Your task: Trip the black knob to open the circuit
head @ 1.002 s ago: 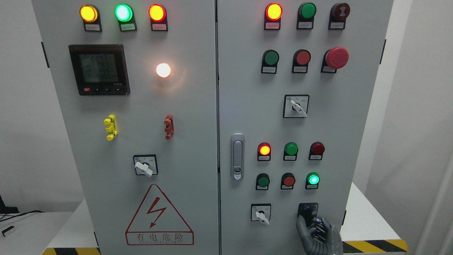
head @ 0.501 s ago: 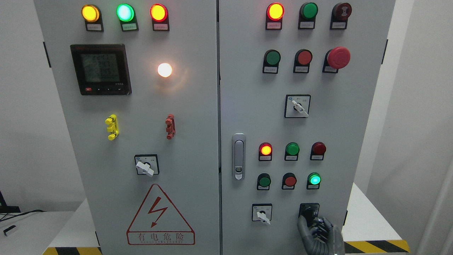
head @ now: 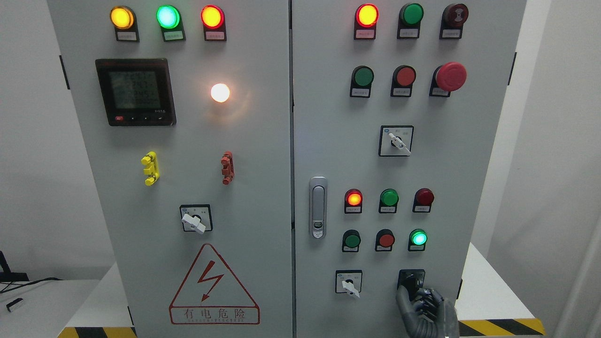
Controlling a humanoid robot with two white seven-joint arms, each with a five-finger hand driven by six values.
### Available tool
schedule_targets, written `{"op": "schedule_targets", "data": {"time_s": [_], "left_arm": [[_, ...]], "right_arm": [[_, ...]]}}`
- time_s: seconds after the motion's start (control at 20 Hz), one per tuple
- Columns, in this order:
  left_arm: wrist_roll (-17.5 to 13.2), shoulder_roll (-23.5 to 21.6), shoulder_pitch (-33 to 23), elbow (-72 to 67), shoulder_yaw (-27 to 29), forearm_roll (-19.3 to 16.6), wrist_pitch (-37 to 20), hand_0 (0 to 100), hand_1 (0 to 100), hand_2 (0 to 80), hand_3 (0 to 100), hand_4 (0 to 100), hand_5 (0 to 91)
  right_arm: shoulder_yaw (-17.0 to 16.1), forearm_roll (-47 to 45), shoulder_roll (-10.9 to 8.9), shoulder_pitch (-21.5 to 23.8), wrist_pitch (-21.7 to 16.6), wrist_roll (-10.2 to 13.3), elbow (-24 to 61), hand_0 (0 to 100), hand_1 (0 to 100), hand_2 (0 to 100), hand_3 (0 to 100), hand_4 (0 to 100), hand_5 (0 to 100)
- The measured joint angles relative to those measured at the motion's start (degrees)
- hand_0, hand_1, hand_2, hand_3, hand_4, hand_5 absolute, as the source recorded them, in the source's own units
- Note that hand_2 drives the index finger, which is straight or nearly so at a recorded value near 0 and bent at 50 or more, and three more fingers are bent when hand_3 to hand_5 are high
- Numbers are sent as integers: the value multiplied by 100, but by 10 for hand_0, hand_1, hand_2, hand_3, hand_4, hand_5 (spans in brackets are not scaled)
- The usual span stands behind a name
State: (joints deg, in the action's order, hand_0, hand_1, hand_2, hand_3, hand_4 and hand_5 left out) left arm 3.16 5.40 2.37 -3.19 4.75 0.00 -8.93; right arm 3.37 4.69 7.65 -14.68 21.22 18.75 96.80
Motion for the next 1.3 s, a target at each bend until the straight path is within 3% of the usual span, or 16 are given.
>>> {"op": "schedule_targets", "data": {"time_s": [1.3], "left_arm": [[0,0,0,0,0,0,0,120,389,0,0,0,0]], "right_arm": [[-29,96,3,0,0,3,-1,411,709,566,843,863,969]]}}
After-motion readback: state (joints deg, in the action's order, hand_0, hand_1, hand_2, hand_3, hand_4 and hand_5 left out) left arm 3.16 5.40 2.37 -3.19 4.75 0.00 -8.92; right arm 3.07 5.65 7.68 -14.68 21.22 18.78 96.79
